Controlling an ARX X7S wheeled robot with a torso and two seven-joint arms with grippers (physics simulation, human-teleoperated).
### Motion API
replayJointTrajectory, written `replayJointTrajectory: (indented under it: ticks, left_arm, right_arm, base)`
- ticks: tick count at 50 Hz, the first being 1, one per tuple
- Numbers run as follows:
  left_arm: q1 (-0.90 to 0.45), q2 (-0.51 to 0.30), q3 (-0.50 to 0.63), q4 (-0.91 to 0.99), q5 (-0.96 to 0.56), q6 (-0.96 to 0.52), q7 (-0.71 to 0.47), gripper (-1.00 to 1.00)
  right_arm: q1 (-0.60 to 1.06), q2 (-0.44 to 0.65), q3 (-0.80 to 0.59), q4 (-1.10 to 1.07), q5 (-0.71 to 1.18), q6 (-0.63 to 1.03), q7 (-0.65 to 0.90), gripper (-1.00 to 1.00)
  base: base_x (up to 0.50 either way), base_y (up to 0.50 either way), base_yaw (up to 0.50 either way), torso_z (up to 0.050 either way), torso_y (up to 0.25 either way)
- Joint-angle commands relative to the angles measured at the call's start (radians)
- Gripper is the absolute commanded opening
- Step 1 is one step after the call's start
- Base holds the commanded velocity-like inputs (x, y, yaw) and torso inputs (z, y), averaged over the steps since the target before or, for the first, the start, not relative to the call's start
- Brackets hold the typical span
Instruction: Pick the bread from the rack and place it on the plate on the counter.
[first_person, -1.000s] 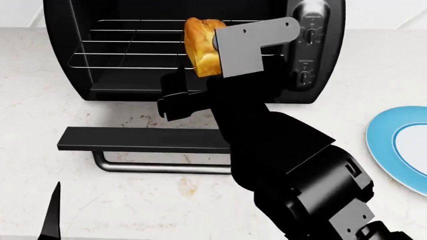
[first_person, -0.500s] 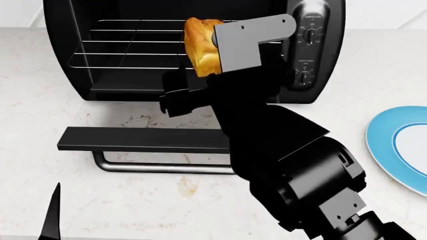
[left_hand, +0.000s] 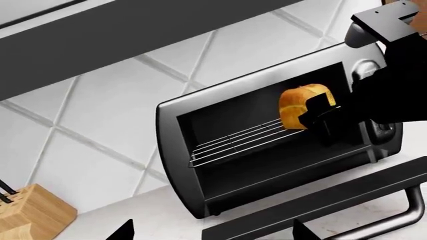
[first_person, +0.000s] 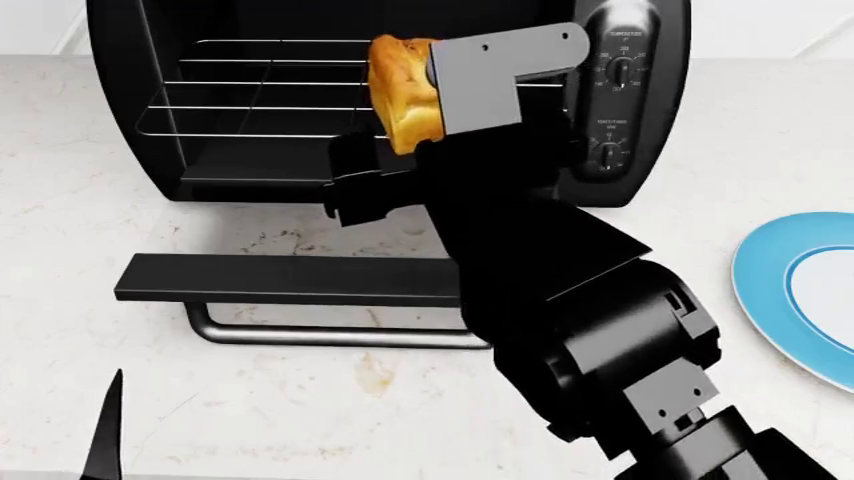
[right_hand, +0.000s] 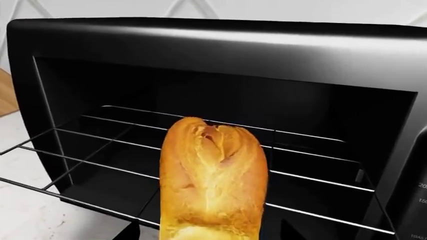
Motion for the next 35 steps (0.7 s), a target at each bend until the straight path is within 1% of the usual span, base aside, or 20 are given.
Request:
replayJointTrajectory:
  ticks: [1,12,13,26,35]
  left_arm:
    - [0.011,0.0,-0.001,0.0,-0.003,0.013,-0.002,1.0]
    - [0.018,0.0,0.006,0.0,0.003,0.016,-0.002,1.0]
    - [0.019,0.0,0.007,0.0,0.002,0.017,-0.003,1.0]
    - [0.024,0.0,0.009,0.0,0.006,0.016,-0.001,1.0]
    - [0.022,0.0,0.005,0.0,0.0,0.011,-0.002,1.0]
  right_arm:
    - [0.022,-0.02,-0.006,0.039,-0.006,-0.002,-0.019,1.0]
    - [0.025,-0.028,-0.009,0.065,-0.011,-0.014,-0.035,1.0]
    - [0.02,-0.022,-0.008,0.05,-0.01,-0.014,-0.029,-1.0]
    - [0.009,-0.004,-0.005,-0.015,0.008,0.003,-0.009,-1.0]
    - [-0.067,0.097,0.021,-0.303,0.064,0.041,0.111,-1.0]
  base:
    - [0.0,0.0,0.0,0.0,0.0]
    - [0.0,0.0,0.0,0.0,0.0]
    - [0.0,0.0,0.0,0.0,0.0]
    - [0.0,0.0,0.0,0.0,0.0]
    - [0.0,0.0,0.0,0.0,0.0]
